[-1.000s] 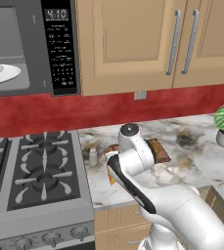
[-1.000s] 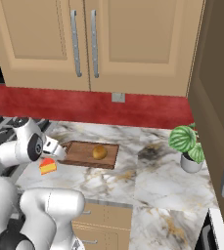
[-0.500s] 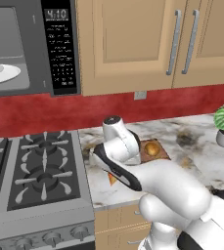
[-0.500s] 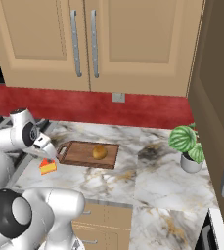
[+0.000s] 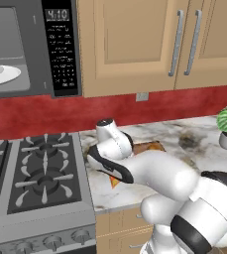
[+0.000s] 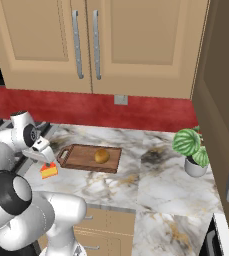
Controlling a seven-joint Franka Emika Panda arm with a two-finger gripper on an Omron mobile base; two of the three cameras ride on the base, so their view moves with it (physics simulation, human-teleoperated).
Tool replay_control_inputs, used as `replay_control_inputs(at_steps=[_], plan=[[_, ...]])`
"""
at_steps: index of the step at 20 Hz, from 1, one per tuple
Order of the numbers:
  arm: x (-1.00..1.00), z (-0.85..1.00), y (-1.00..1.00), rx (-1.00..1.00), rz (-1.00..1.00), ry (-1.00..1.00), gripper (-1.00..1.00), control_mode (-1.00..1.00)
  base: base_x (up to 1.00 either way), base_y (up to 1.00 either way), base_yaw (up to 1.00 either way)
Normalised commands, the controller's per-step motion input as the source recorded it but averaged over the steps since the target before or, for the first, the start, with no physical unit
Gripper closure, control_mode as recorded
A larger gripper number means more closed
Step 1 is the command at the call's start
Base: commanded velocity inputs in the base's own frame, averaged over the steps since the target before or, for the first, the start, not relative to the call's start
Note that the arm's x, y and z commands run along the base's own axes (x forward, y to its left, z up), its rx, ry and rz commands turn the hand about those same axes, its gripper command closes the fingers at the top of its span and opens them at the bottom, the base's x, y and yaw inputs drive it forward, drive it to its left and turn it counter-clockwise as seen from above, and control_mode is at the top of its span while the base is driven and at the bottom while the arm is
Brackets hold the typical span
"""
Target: Retrieve the reheated potato from the microwave, then place the potato, cheese, and condiment on the cutting board.
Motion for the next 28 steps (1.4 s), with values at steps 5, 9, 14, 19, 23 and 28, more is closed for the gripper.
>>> replay_control_inputs(at_steps=[5, 9, 14, 19, 23, 28], plan=[[0.23, -0.27, 0.01, 0.0, -0.04, 0.0, -1.0, -1.0, 0.0, 0.0, 0.0], [0.17, -0.15, 0.0, 0.0, -0.02, 0.01, -1.0, -1.0, 0.0, 0.0, 0.0], [0.04, -0.21, 0.01, 0.0, -0.01, 0.0, -1.0, -1.0, 0.0, 0.0, 0.0], [0.0, -0.22, 0.01, 0.0, 0.0, 0.0, -1.0, -1.0, 0.0, 0.0, 0.0], [0.01, -0.21, 0.0, 0.0, 0.0, 0.0, -1.0, -1.0, 0.0, 0.0, 0.0], [0.01, -0.14, 0.0, -0.02, 0.0, 0.0, -1.0, -1.0, 0.0, 0.0, 0.0]])
